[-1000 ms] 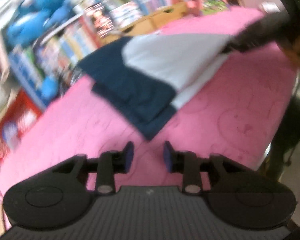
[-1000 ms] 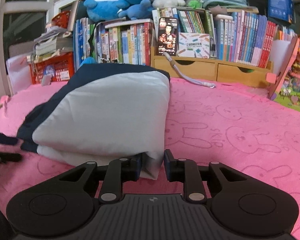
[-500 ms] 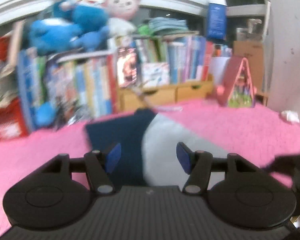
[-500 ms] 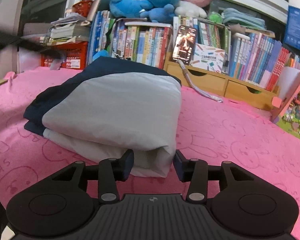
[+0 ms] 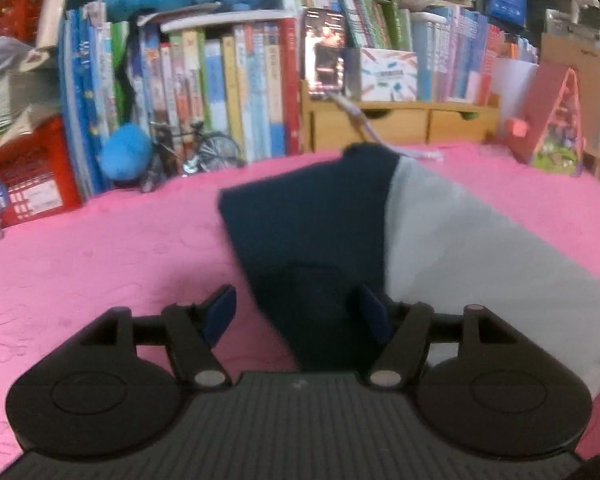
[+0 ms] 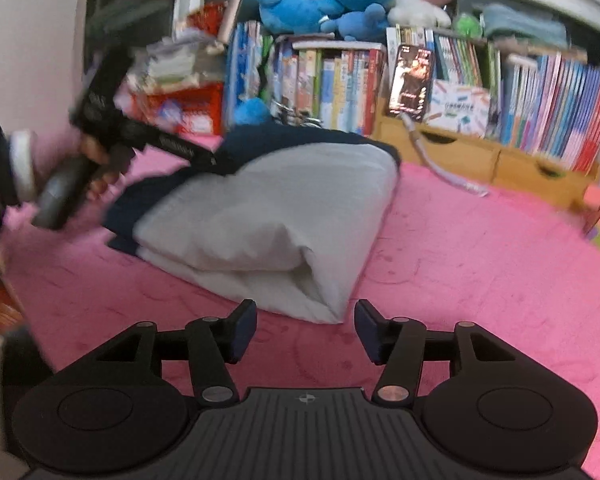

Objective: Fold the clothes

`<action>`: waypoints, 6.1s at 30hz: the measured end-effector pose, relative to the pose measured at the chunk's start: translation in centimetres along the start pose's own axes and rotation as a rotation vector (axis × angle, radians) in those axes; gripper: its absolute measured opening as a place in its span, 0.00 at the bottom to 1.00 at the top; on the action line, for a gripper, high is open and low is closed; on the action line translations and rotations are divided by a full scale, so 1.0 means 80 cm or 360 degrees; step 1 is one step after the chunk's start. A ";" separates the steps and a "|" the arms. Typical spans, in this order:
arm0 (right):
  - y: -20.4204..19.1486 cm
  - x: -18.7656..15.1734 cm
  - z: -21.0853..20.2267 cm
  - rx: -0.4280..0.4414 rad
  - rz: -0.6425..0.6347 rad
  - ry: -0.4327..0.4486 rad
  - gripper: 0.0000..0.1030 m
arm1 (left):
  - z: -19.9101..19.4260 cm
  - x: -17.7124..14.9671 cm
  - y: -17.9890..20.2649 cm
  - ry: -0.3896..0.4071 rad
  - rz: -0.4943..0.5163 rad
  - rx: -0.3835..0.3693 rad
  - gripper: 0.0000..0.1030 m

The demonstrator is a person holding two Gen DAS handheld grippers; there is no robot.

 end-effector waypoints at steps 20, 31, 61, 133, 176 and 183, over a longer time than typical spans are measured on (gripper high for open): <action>0.115 0.040 0.110 0.0375 0.0956 -0.0054 0.64 | 0.059 0.004 -0.058 -0.0345 -0.0895 -0.0525 0.31; 0.126 0.077 0.185 0.0315 0.1057 -0.0050 0.65 | 0.114 0.045 -0.076 -0.0300 -0.0825 -0.0364 0.30; 0.016 0.027 0.059 0.0312 0.0653 -0.0124 0.85 | 0.007 -0.033 -0.058 -0.0442 -0.0964 -0.0558 0.39; -0.007 0.013 0.038 -0.0282 0.0048 -0.0038 0.59 | -0.147 -0.067 0.052 0.0029 -0.0059 0.0033 0.75; -0.037 0.020 0.034 -0.0333 0.0005 -0.0041 1.00 | -0.086 -0.079 0.045 -0.0151 -0.0214 0.0008 1.00; -0.041 0.008 0.050 -0.0317 -0.0040 -0.0108 1.00 | -0.083 -0.083 0.051 -0.0106 -0.0129 0.0055 1.00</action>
Point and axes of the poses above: each gripper's, at about its wrist camera, not at the fingertips, and z roughly the way its jaws point, y to its right, x to its top, the point moved 7 cm from there along z, roughly the way its jaws point, and after that the axes turned 9 degrees about x, right-handed, at the moved point
